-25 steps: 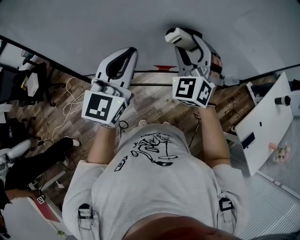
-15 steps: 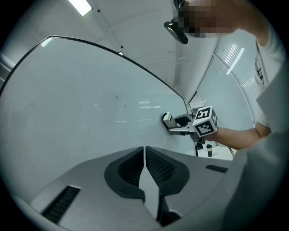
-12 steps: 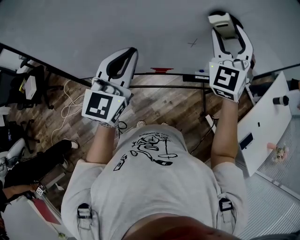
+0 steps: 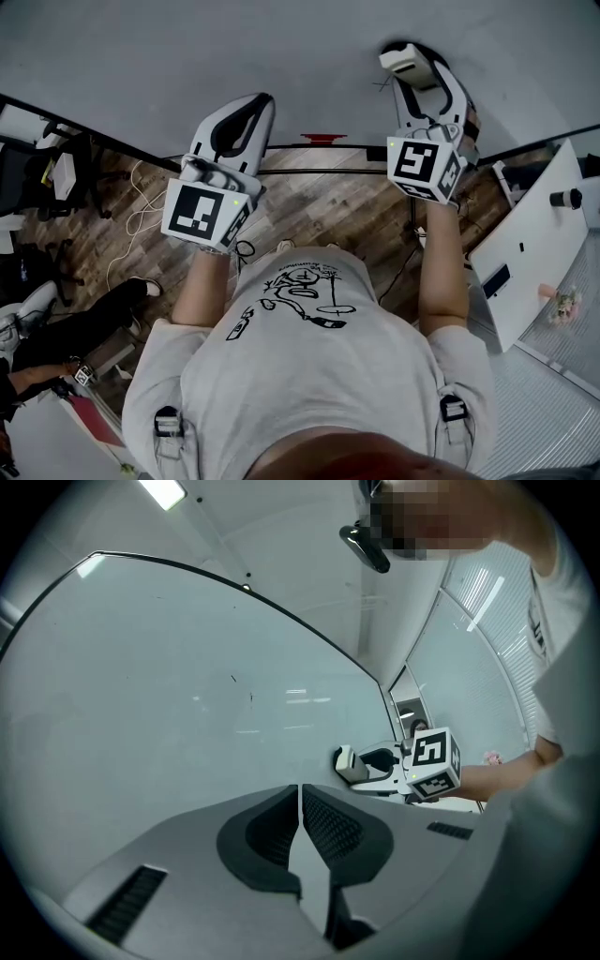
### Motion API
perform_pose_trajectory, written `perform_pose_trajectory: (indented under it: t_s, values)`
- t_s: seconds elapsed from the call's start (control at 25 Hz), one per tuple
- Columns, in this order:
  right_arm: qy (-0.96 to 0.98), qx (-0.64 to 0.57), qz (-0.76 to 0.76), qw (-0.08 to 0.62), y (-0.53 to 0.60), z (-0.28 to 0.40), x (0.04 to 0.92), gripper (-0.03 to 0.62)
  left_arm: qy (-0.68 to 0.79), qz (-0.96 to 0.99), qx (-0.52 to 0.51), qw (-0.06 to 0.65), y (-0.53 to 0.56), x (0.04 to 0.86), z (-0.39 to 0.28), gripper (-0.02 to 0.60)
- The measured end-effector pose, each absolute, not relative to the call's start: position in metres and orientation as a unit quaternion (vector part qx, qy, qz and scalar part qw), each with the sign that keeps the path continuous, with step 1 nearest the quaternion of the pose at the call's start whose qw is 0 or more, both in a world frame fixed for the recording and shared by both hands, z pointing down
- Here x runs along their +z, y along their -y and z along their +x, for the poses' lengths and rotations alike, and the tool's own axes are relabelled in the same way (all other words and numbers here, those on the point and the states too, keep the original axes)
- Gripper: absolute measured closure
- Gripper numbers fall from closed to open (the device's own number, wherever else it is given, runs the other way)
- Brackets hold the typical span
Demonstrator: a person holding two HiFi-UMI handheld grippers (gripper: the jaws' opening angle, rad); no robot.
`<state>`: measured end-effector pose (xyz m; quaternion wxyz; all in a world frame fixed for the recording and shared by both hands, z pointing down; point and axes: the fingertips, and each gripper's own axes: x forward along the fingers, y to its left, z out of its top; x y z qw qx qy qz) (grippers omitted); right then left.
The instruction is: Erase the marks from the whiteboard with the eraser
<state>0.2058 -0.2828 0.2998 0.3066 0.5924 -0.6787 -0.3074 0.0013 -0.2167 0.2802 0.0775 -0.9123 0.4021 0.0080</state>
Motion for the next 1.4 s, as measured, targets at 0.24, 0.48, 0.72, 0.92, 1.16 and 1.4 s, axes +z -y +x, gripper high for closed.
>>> perform_pose_trajectory:
  t_s: [0.24,0.48,0.72,0.92,1.16,1.4]
  values:
    - [0.691,-0.295,0.559,0.352,0.284,0.184,0.36,0.336,-0.405,-0.911,0.003,0.077,0.213,0.283,0.001,0.551]
    - [0.703,-0.276,0.521,0.397,0.285,0.159,0.435,0.336,-0.412,-0.908,0.001,0.076,0.212,0.283,-0.003,0.551]
    - [0.718,-0.248,0.49,0.428,0.281,0.15,0.477,0.336,-0.419,-0.905,-0.001,0.077,0.204,0.284,-0.006,0.551]
    - [0.737,-0.256,0.5,0.376,0.26,0.136,0.416,0.336,-0.426,-0.901,0.002,0.078,0.201,0.282,-0.015,0.551]
    - [0.741,-0.305,0.548,0.24,0.244,0.127,0.252,0.335,-0.439,-0.894,0.011,0.088,0.201,0.271,-0.032,0.551]
    - [0.719,-0.338,0.569,0.212,0.26,0.125,0.144,0.335,-0.456,-0.883,0.019,0.108,0.201,0.251,-0.057,0.551]
